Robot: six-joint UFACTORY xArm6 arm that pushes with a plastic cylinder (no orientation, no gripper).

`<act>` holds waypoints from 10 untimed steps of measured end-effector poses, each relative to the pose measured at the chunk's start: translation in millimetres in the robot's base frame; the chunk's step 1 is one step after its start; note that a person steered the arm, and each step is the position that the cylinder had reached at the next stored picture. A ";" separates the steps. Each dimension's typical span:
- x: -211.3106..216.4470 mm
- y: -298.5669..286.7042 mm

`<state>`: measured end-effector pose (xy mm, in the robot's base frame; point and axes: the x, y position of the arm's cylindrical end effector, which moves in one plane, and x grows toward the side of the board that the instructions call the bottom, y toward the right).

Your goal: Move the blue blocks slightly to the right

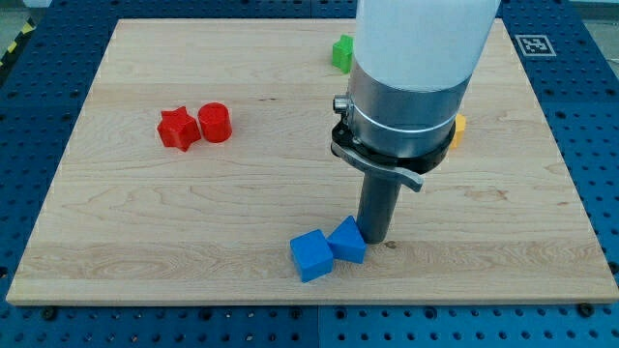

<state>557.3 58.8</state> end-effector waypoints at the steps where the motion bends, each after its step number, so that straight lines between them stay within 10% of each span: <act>1: -26.1 9.5; 4: -34.0 -170.3; 6: 59.3 -125.9; 10: 61.7 10.0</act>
<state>619.1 68.9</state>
